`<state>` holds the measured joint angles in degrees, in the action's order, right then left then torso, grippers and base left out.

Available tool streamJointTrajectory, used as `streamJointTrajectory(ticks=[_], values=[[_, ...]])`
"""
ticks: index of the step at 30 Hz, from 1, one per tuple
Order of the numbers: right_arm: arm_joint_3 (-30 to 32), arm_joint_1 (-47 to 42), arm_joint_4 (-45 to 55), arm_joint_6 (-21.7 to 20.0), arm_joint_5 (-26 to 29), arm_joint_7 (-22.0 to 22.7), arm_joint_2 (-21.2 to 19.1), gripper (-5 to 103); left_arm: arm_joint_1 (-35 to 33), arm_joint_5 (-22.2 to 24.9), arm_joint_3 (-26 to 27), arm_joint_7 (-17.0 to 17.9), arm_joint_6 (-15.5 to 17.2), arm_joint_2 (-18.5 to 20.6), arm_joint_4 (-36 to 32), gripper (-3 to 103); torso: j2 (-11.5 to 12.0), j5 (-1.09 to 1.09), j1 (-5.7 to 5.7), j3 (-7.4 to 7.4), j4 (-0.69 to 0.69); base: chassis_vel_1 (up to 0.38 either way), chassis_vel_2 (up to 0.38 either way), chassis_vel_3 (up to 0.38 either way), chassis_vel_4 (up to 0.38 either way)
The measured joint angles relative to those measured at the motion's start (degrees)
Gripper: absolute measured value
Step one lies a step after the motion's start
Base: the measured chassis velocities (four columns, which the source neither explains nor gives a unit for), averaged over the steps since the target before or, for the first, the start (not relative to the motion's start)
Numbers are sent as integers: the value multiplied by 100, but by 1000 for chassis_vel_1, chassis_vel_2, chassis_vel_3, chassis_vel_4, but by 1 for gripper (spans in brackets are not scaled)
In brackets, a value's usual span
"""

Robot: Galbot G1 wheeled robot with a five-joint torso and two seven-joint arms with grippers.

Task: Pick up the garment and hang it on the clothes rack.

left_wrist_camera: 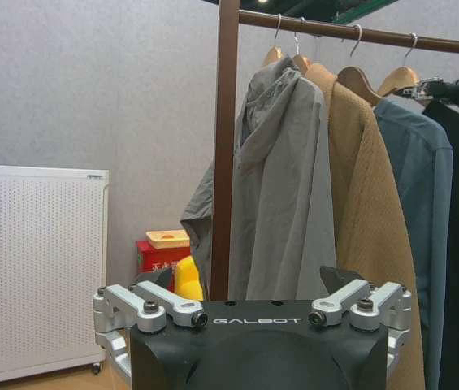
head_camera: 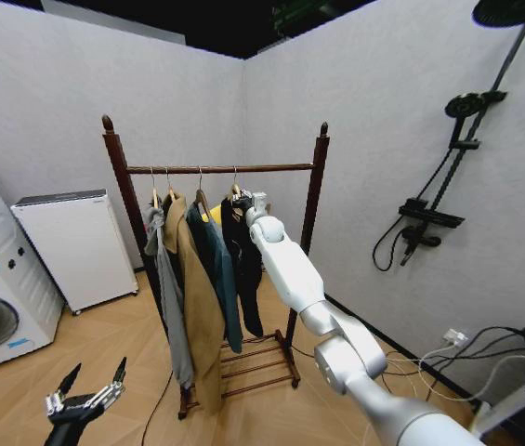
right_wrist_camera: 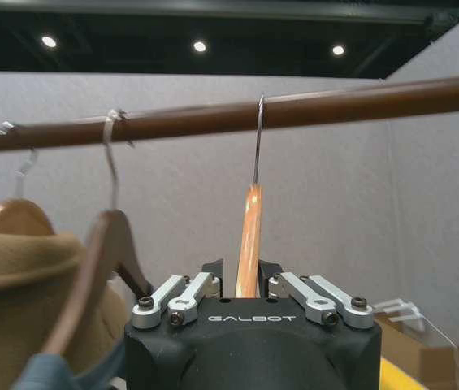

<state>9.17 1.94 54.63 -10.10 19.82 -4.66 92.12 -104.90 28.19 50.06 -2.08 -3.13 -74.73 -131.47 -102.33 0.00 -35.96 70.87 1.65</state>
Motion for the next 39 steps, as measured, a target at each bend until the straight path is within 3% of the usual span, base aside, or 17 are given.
streamJointTrajectory(ticks=[2, 5, 7, 9, 11, 13, 14, 15, 16, 18, 20, 21, 23, 24, 27, 29, 39], values=[[110, -454, 826, 24, -75, -76, 1, 36, 0, 0, 0, 1, 0, 0, 0, 100, 0, -1, 2, -2, -1, 0, 0, 0, 0], [157, -697, 1277, -56, -109, -67, -14, 41, 1, 0, 0, -2, 0, 0, 0, 100, 0, -1, 1, -2, -3, 0, 0, 0, 0], [209, -1391, 2392, -256, -130, 97, -393, 51, 0, 0, 0, 1, 0, 0, 0, 100, -1, -2, 2, -5, -6, 0, 0, 0, 0], [273, -2244, 3324, -473, 92, 394, -919, 63, -1, 0, 0, -3, 0, 0, 0, 100, -1, 3, 2, -3, 5, 0, 0, 0, 0], [319, -2544, 3671, -542, 194, 498, -1047, 63, 0, 0, 1, 2, 0, 0, 0, 100, 1, 4, 2, -2, 5, 0, 0, 0, 0], [647, -3692, 4910, -705, 474, 741, -1443, 74, 1, 0, 0, -1, 0, 0, 0, 100, -1, 2, 4, -6, 8, 0, 0, 0, 0], [647, -3692, 4910, -705, 474, 741, -1443, 74, 1, 0, 0, -1, 0, 0, 0, 100, -1, 2, 4, -6, 8, 0, 0, 0, 0], [896, -4434, 5581, -730, 477, 818, -1540, 85, -2, 0, 0, 1, 1, 0, 0, 100, 0, 4, 2, -4, -2, 0, 0, 0, 0], [1091, -5051, 6081, -705, 400, 845, -1557, 85, 2, 0, 0, -3, -1, 0, -1, 100, 1, 2, 1, -4, -2, 0, 0, 0, 0], [1171, -5351, 6293, -683, 351, 852, -1552, 90, 0, 0, 0, 1, -1, 0, 0, 100, 0, 2, 3, -4, -2, 0, 0, 0, 0], [1503, -6683, 7091, -451, 61, 860, -1443, 98, 0, 0, 0, 0, 0, 0, 0, 100, 0, 0, 4, -5, -1, 0, 0, 0, 0], [1503, -6683, 7091, -451, 61, 860, -1443, 98, 0, 0, 0, 0, 0, 0, 0, 100, 0, 0, 4, -5, -1, 0, 0, 0, 0], [1709, -8182, 7618, 133, -331, 904, -1171, 100, 0, 0, 0, -2, 0, 0, 0, 100, -1, -1, 5, -6, 2, 0, 0, 0, 0], [1709, -8182, 7618, 133, -331, 904, -1171, 100, 0, 0, 0, -2, 0, 0, 0, 100, -1, -1, 5, -6, 2, 0, 0, 0, 0], [1853, -9485, 7778, 879, -750, 1193, -912, 100, 0, 0, 0, 0, 0, 0, 0, 100, -1, -1, 5, -6, 0, 0, 0, 0, 0], [1923, -9870, 7777, 1092, -859, 1327, -906, 100, 0, 0, 0, 0, 0, 0, 0, 100, 0, -1, 5, -5, 0, 0, 0, 0, 0], [1978, -10053, 7726, 1203, -928, 1405, -915, 100, 0, 0, 0, 0, 0, 0, 0, 100, 2, 0, 3, -4, -1, 0, 0, 0, 0]])
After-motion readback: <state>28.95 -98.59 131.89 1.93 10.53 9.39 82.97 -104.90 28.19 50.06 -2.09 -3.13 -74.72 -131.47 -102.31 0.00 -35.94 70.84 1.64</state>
